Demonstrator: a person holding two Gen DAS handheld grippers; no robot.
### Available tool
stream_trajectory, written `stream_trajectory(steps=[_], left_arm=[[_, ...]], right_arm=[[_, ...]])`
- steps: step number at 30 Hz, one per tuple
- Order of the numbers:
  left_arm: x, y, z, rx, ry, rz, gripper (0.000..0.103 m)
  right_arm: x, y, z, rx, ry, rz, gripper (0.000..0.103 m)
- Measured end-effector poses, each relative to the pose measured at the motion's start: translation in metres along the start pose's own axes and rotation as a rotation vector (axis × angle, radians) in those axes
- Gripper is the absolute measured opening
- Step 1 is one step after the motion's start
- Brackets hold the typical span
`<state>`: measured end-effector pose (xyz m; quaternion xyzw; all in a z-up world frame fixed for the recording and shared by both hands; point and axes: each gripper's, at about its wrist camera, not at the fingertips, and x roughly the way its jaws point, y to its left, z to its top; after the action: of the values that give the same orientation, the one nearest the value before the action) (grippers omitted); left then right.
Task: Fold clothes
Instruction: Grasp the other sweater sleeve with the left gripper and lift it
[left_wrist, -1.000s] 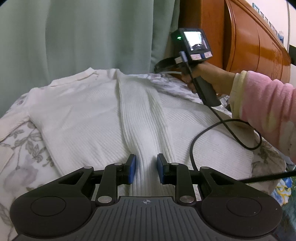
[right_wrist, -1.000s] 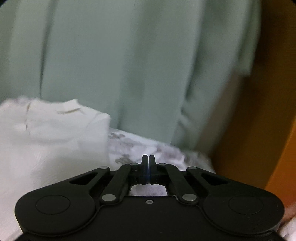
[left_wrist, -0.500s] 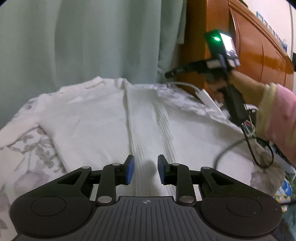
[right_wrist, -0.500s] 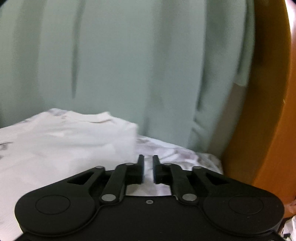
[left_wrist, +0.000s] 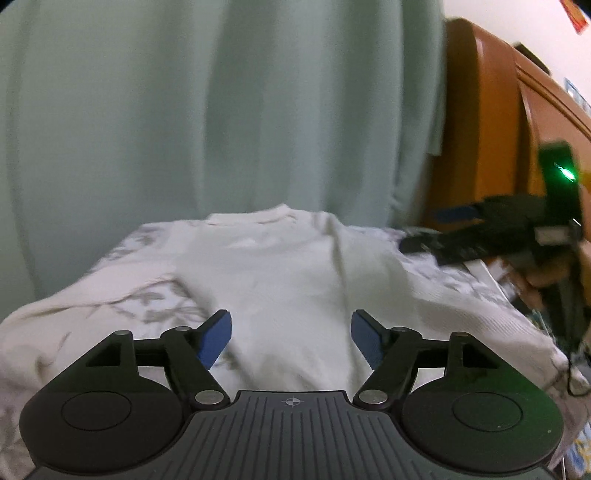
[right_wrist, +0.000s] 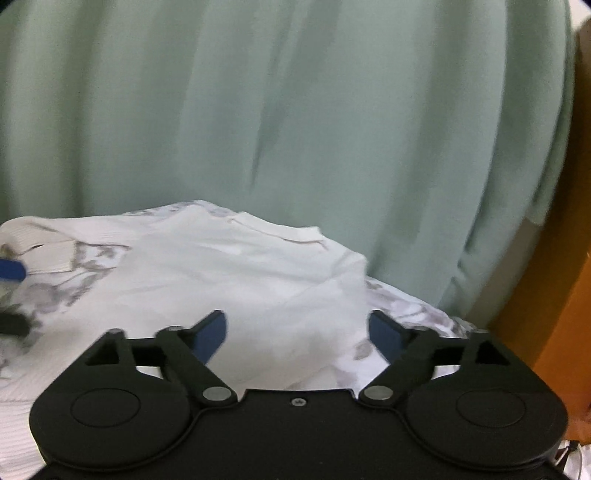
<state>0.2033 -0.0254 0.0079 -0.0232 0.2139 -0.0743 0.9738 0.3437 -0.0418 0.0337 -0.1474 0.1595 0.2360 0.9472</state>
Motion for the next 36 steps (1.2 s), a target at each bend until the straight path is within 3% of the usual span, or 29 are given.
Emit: stream_trajectory(steps=[1,3,7,12,16,20,23,26,36], left_arm=[[-0.002,0.004,-0.001,-0.016,-0.006,0.014,0.073],[-0.007,0.014,-0.003,-0.047,-0.017,0.052,0.084],[-0.020,0.032,-0.009,-0.084,-0.035,0.150,0.084],[-0.033,0.059,-0.018,-0.114,-0.052,0.326,0.084],[-0.045,0.098,-0.022,-0.223,-0.068,0.394,0.084],[-0.054,0.135,-0.023,-0.265,-0.090,0.464,0.084],[-0.057,0.158,-0.023,-0.279,-0.100,0.467,0.084],[-0.058,0.175,-0.025,-0.256,-0.092,0.441,0.074],[-0.039,0.211,-0.033,-0.319,-0.018,0.230,0.041]], right_arm=[[-0.002,0.005,0.000,-0.016,-0.006,0.011,0.091],[-0.006,0.017,0.001,-0.061,-0.014,0.035,0.094],[-0.010,0.040,0.004,-0.141,-0.021,0.060,0.097],[-0.011,0.058,0.007,-0.167,-0.019,0.074,0.097],[-0.011,0.063,0.009,-0.171,-0.012,0.070,0.098],[-0.013,0.066,0.006,-0.179,0.007,0.068,0.098],[-0.014,0.069,0.004,-0.187,0.021,0.070,0.098],[-0.011,0.073,0.001,-0.187,0.038,0.070,0.098],[-0.003,0.089,-0.003,-0.217,0.081,0.088,0.098]])
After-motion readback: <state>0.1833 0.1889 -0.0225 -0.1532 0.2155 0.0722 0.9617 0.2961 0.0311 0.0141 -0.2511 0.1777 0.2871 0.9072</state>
